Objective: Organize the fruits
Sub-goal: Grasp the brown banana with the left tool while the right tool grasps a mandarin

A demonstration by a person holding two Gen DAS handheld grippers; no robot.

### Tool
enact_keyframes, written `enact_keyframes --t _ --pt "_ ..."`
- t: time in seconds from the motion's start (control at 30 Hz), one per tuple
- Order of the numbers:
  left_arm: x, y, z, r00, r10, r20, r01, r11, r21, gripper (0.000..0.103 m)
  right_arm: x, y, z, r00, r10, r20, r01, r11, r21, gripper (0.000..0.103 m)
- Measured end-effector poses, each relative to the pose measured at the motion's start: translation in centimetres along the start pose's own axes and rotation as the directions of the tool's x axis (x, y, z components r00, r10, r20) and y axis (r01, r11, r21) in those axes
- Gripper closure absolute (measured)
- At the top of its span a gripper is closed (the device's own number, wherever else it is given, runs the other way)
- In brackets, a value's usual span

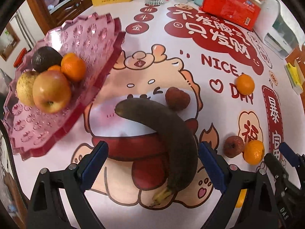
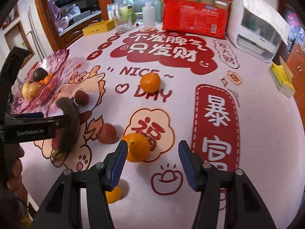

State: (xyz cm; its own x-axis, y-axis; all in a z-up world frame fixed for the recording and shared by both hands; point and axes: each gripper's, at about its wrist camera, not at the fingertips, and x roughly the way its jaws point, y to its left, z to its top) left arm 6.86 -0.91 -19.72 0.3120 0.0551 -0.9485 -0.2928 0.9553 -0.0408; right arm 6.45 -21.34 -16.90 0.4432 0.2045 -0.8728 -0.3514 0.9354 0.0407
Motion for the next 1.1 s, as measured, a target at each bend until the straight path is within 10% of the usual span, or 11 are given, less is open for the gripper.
enact_keyframes --t 0.67,0.83,1.1 --pt "3.0 -1.9 1.1 0.998 0.054 -0.015 -0.055 0.997 -0.048 0.024 3.6 1.4 -0.1 0.996 0.047 -0.071 -0.052 0.996 -0.077 0.050" --pt "2.7 -3.3 1.3 0.998 0.048 0.033 -0.048 0.999 0.016 0.055 3.9 1.7 0.0 0.995 0.065 -0.079 -0.072 0.993 -0.089 0.061" --pt "2.3 -3.3 0.9 0.999 -0.012 0.033 0.010 0.998 0.065 0.068 3.8 1.7 0.0 0.995 0.068 -0.070 -0.073 0.995 -0.071 0.062"
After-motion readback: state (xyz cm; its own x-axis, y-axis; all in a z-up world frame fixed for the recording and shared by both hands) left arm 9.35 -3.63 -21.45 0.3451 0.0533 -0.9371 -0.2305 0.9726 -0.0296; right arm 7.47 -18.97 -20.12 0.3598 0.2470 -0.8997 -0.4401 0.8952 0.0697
